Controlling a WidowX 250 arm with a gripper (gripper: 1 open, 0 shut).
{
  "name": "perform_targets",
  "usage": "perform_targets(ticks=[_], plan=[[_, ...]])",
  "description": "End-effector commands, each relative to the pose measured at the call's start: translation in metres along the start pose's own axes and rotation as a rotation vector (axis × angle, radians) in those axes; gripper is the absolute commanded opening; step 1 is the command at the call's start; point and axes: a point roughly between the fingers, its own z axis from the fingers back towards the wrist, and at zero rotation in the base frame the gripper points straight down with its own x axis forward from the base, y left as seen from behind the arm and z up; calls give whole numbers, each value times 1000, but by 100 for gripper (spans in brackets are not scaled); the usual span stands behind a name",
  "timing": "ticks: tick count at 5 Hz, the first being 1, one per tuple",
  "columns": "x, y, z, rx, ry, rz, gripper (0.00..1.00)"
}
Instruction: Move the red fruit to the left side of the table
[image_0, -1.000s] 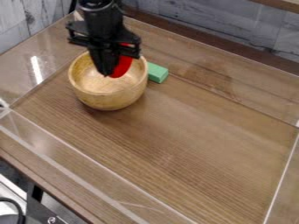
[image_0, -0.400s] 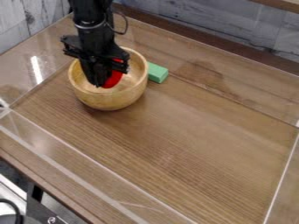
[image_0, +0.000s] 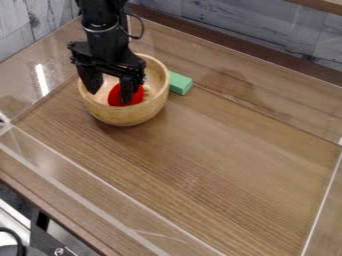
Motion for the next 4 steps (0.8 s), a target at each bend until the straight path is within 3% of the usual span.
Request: perform_targets(ticks=[1,4], plan=[[11,6,7,10,-37,11,100],[18,8,2,1,-29,29,100]])
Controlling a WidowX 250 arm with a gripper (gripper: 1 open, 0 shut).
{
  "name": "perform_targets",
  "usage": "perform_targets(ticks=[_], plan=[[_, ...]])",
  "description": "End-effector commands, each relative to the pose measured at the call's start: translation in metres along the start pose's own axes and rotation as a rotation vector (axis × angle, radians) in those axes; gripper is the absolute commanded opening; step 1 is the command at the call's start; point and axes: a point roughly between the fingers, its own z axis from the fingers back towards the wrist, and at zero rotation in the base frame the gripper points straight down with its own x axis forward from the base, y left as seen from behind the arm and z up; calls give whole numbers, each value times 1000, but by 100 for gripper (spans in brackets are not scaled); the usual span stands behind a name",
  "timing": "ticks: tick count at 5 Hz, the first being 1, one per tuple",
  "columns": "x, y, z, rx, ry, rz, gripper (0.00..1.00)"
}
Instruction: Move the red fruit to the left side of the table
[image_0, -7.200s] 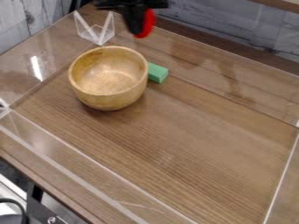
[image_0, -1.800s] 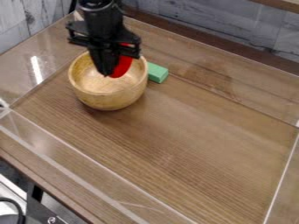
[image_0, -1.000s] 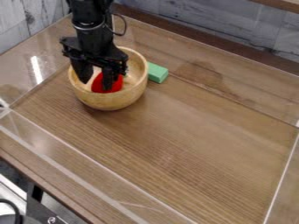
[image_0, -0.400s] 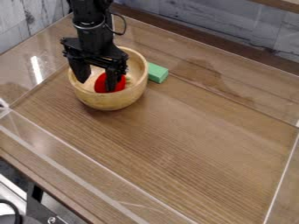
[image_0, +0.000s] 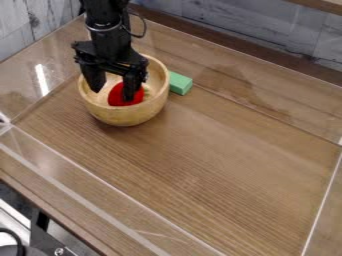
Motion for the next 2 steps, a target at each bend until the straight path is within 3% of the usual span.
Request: perform_targets(ticks=[1,2], plan=[[10,7,6,8,-34,21,100],[12,8,6,1,-33,25,100]])
